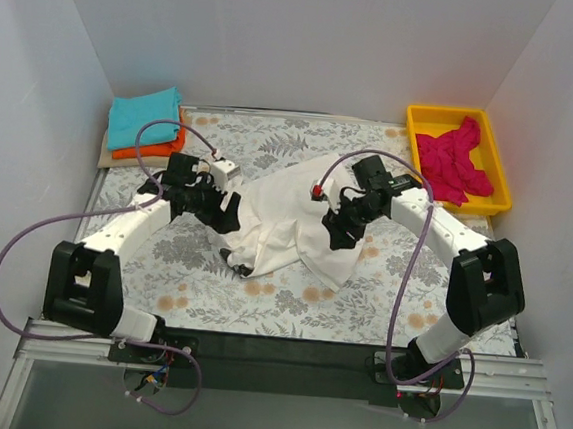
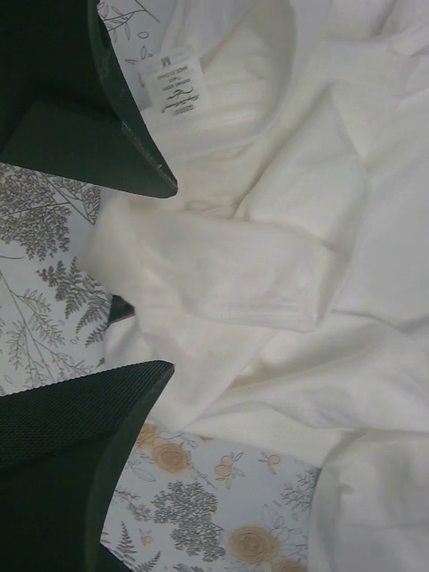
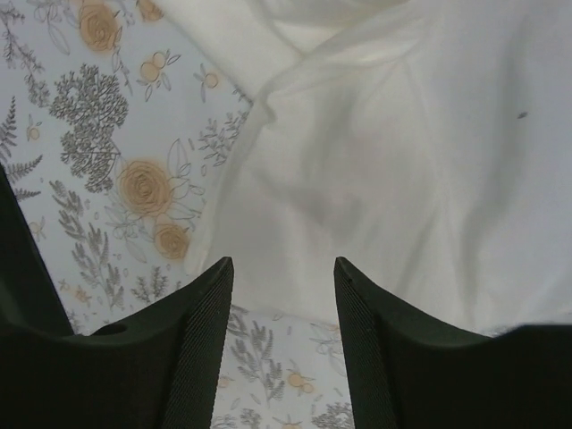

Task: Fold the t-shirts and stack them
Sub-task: Flatten the tshirt out

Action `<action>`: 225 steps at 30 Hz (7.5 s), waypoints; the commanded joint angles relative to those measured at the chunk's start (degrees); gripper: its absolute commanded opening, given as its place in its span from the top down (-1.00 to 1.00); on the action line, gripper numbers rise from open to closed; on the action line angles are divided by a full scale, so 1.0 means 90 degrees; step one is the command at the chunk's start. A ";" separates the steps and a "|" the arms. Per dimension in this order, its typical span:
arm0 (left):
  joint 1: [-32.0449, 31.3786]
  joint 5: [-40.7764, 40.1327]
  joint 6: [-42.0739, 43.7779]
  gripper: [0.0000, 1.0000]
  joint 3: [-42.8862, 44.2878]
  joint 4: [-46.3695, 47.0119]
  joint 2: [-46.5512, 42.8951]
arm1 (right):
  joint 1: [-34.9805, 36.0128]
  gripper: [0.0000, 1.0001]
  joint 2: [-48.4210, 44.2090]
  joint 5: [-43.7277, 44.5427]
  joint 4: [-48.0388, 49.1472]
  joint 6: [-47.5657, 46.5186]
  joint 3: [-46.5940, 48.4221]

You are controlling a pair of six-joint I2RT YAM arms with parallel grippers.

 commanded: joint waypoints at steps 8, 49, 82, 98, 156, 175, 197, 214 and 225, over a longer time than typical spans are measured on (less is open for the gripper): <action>-0.0731 -0.0805 -0.0992 -0.45 0.0789 0.1100 0.1255 | 0.0715 -0.07 0.0326 0.0808 0.1037 0.1309 -0.1484; 0.3985 -0.0021 0.5590 0.32 -0.0259 -0.3996 -0.0761 | 0.0687 -0.34 -0.3053 0.1759 -0.1716 -0.1601 -0.2572; 0.1536 0.0847 0.5561 1.00 0.1142 -0.5716 -0.1358 | -0.1199 -0.09 0.2934 0.1034 -0.0417 0.0714 0.2382; 0.1525 0.0270 0.1589 -0.48 0.1794 -0.1345 0.0267 | -0.1657 -0.36 0.3499 0.1405 -0.0408 0.0900 0.4216; 0.1222 -0.2632 -0.0417 0.69 0.2557 0.0885 0.3844 | -0.2712 0.97 0.3520 0.1893 0.0813 0.1603 0.3282; 0.0520 -0.1537 -0.0729 -0.01 0.4001 0.1100 0.4965 | -0.2732 0.97 0.3598 0.1395 0.0530 0.1525 0.3437; 0.0071 -0.1538 -0.0739 1.00 0.7005 0.0612 0.5942 | -0.2732 0.97 0.3978 0.1317 0.0452 0.1720 0.4198; -0.1112 -0.1188 0.1585 1.00 0.4511 0.0059 0.5007 | -0.2790 0.97 0.4037 0.1620 0.0462 0.1642 0.4306; 0.0235 -0.0305 -0.0268 0.07 0.5640 0.0123 0.4673 | -0.2790 0.97 0.4076 0.1552 0.0452 0.1671 0.4345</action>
